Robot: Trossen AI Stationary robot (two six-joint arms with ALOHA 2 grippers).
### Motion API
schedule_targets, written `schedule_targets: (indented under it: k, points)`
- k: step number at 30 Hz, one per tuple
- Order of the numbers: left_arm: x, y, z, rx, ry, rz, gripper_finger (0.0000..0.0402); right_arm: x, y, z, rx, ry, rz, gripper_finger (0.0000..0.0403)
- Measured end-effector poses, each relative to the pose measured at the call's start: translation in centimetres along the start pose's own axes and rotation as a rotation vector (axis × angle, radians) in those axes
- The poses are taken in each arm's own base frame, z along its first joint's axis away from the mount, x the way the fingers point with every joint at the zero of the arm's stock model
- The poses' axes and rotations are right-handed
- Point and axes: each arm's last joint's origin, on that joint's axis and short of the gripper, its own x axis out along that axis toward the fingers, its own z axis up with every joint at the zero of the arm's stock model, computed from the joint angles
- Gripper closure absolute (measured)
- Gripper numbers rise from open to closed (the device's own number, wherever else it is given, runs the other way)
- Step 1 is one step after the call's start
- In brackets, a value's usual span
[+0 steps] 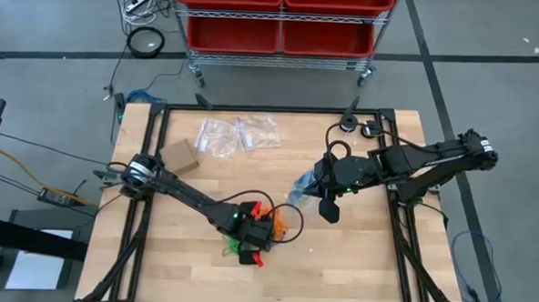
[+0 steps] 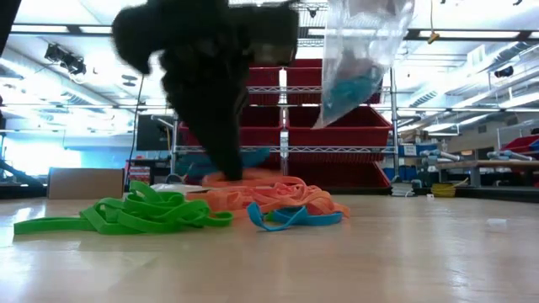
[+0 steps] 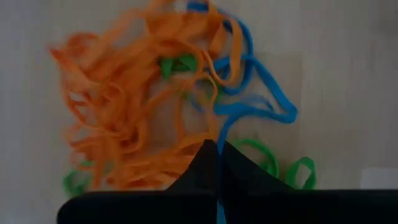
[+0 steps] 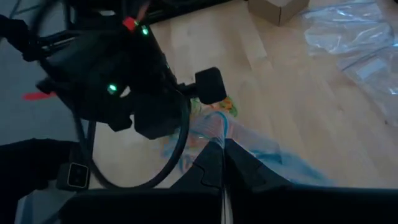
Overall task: Sort rubber bands
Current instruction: Put the blue rubber band into the transparent zip bag
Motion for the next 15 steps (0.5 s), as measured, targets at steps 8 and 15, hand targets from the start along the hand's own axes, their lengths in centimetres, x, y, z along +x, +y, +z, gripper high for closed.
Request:
schedule_targets:
  k: [8,15]
  points:
    - [0.8,0.0,-0.3,-0.035,-0.029,-0.029,0.0391,0.0,0.0,0.0,-0.001,-0.001,0.001,0.0403]
    - [-0.3,-0.1,0.5,-0.010,-0.036,-0.012,0.0390,0.0,0.0,0.0,0.000,-0.002,0.003,0.0403]
